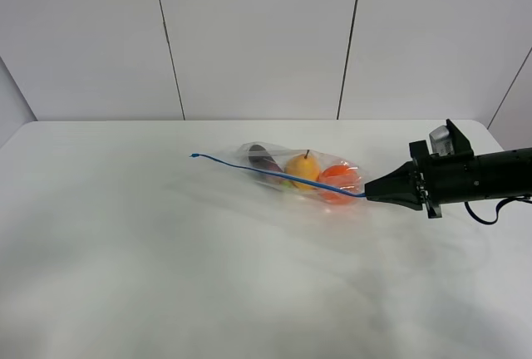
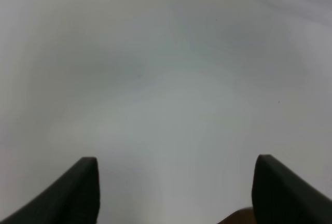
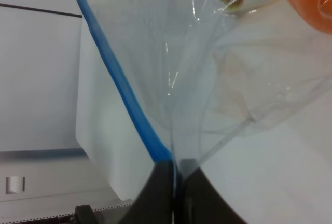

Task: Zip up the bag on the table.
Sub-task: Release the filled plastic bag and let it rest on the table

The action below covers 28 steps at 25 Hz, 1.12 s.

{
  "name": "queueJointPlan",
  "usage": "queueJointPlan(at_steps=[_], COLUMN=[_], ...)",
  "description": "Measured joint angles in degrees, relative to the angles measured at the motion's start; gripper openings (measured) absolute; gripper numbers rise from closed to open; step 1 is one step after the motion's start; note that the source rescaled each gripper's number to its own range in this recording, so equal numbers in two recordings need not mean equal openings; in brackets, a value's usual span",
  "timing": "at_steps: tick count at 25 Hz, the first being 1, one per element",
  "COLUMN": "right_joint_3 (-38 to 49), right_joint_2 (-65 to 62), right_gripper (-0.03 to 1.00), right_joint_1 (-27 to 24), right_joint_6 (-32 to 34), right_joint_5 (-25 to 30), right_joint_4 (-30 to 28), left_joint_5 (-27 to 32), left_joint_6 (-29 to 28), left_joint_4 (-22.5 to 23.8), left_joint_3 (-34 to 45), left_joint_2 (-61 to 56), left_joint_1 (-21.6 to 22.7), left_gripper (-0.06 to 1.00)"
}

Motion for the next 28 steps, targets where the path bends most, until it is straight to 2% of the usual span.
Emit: queueJointPlan(at_steps=[2, 4, 7, 9, 12, 14, 21, 26, 28], right_joint_3=[0.0, 0.0, 0.0, 0.0, 0.0, 0.0, -0.06, -3.62, -5.86], right_joint_2=[0.0, 0.0, 0.0, 0.0, 0.0, 0.0, 0.0, 0.0, 0.0], right_gripper=[0.19, 0.34, 0.62, 0.77, 0.93, 0.98, 1.0, 1.0, 1.0], right_joint_1=[0.0, 0.0, 0.0, 0.0, 0.0, 0.0, 0.0, 0.0, 0.0], right_joint_6=[0.0, 0.0, 0.0, 0.0, 0.0, 0.0, -0.31, 0.08, 2.19], right_joint_5=[0.0, 0.0, 0.0, 0.0, 0.0, -0.15, -1.31, -1.38, -1.19], right_joint_4=[0.0, 0.0, 0.0, 0.0, 0.0, 0.0, -0.34, -3.52, -5.85], left_joint_5=[0.0, 0.0, 0.0, 0.0, 0.0, 0.0, 0.0, 0.0, 0.0], left_joint_6=[0.0, 0.0, 0.0, 0.0, 0.0, 0.0, 0.0, 0.0, 0.0], left_joint_4=[0.0, 0.0, 0.0, 0.0, 0.0, 0.0, 0.05, 0.05, 0.05], left_joint_3=[0.0, 0.0, 0.0, 0.0, 0.0, 0.0, 0.0, 0.0, 0.0], left_joint_2=[0.0, 0.0, 0.0, 0.0, 0.0, 0.0, 0.0, 0.0, 0.0], left_joint_1=[0.0, 0.0, 0.0, 0.0, 0.0, 0.0, 0.0, 0.0, 0.0], left_gripper=[1.0, 1.0, 1.0, 1.0, 1.0, 1.0, 1.0, 1.0, 1.0])
